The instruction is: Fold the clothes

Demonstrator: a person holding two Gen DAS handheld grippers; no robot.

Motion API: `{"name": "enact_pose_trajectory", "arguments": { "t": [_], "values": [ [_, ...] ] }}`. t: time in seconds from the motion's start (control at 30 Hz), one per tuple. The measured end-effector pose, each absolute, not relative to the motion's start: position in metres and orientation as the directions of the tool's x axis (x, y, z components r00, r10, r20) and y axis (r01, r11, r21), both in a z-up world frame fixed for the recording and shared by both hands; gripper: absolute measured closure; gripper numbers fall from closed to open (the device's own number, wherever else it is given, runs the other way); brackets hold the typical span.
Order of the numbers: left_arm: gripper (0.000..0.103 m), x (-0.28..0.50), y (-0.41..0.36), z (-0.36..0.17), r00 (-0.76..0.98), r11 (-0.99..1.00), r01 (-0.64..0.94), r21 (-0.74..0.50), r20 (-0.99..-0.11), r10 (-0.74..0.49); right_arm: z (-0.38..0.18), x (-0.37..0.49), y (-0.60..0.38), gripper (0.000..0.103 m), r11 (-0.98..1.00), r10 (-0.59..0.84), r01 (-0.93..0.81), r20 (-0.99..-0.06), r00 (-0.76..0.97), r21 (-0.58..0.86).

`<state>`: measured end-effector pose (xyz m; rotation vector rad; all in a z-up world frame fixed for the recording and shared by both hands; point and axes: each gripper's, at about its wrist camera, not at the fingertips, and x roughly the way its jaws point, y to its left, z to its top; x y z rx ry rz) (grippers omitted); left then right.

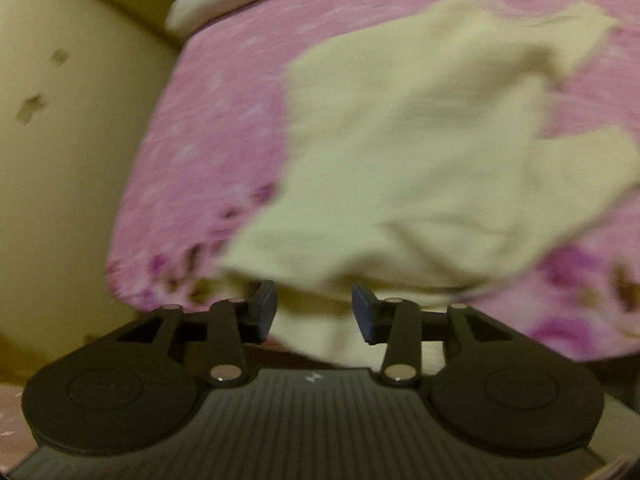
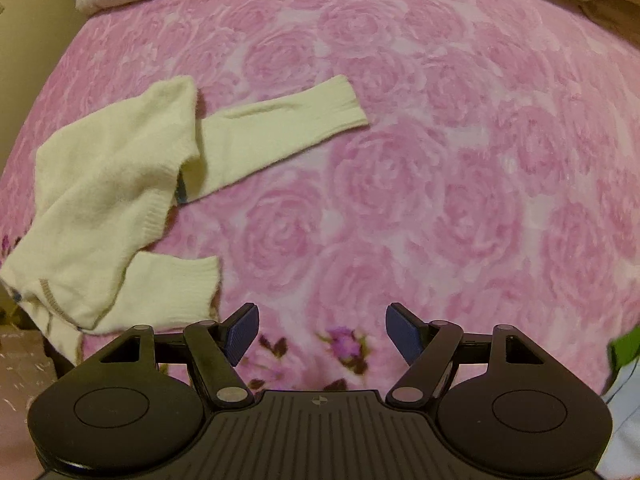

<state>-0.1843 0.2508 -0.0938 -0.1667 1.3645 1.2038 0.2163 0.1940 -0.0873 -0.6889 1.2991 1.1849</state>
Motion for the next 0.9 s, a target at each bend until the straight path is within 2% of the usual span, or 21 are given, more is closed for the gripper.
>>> {"name": "enact_pose_trajectory", "arguments": {
  "t": [0.1,0.27,0.43,0.57,0.6,0.63,0.77,0.9],
  "values": [
    [0.063,-0.141,0.224,-0.123,-0.180,0.540,-0.664,0.517,-0.812,0.555,-0.090,0.220,0.202,0.029,0.286,0.265,-0.937,-0.956,-0.125,0.202],
    [0.063,-0.093,0.211,-0.177,-0.161,0.616,-0.511,0.600,-0.771,0.617,-0.096,0.222,0.210,0.029,0.216,0.272,-0.961,-0.956,-0.112,0.174],
    [0.061,-0.086,0.231,-0.228,-0.190,0.643,-0.424,0.638,-0.756,0.626,-0.107,0.229,0.211,0.029,0.201,0.244,-0.969,-0.966,-0.091,0.142],
    [0.060,-0.086,0.226,-0.255,-0.177,0.653,-0.290,0.700,-0.710,0.682,-0.114,0.235,0.215,0.029,0.183,0.235,-0.976,-0.969,-0.075,0.120],
    [0.072,-0.087,0.228,-0.255,-0.169,0.661,-0.287,0.693,-0.716,0.678,-0.115,0.236,0.217,0.029,0.180,0.236,-0.977,-0.969,-0.069,0.113],
    [0.093,-0.091,0.231,-0.250,-0.168,0.661,-0.314,0.682,-0.725,0.668,-0.115,0.237,0.220,0.029,0.175,0.243,-0.979,-0.968,-0.064,0.108],
    [0.095,-0.125,0.259,-0.194,-0.157,0.558,-0.544,0.627,-0.729,0.667,-0.106,0.230,0.239,0.029,0.066,0.291,-0.994,-0.955,-0.062,0.085],
    [0.095,-0.175,0.294,-0.110,-0.195,0.357,-0.677,0.644,-0.624,0.757,-0.097,0.213,0.259,0.029,0.002,0.383,-0.999,-0.923,-0.042,0.046]
  ]
}}
